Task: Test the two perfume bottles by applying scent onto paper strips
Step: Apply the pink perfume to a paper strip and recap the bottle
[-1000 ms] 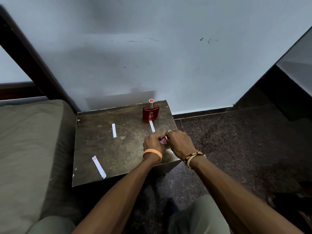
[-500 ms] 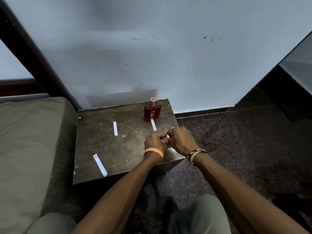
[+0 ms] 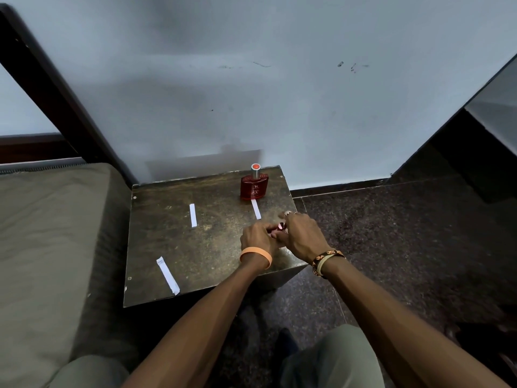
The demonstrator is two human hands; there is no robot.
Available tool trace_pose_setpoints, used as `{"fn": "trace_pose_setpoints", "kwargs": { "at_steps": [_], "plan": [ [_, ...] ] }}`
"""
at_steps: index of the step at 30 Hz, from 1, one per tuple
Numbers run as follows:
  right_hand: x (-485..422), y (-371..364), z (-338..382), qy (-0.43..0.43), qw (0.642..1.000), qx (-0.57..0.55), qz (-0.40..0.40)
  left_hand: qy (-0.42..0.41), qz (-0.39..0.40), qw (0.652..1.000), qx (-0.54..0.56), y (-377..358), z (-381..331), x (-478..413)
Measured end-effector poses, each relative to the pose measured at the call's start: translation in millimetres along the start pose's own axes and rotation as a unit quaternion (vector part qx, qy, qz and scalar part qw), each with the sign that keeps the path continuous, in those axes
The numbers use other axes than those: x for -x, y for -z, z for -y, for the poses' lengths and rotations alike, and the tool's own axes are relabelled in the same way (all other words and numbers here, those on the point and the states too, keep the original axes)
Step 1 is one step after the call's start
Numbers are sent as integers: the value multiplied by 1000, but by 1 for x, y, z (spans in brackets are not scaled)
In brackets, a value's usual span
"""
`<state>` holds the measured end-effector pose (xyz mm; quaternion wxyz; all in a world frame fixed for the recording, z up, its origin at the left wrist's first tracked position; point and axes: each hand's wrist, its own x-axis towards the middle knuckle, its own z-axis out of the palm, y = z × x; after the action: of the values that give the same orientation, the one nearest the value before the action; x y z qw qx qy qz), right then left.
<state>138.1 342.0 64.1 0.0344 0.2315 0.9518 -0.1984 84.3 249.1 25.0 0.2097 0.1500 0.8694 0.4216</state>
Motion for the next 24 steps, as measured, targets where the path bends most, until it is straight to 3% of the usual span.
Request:
{"fn": "trace_pose_setpoints", "kwargs": {
  "at_steps": [24],
  "plan": [
    [1, -4, 3, 8, 1000, 12, 5, 2, -4, 1000, -11, 3, -2, 2]
  ]
}}
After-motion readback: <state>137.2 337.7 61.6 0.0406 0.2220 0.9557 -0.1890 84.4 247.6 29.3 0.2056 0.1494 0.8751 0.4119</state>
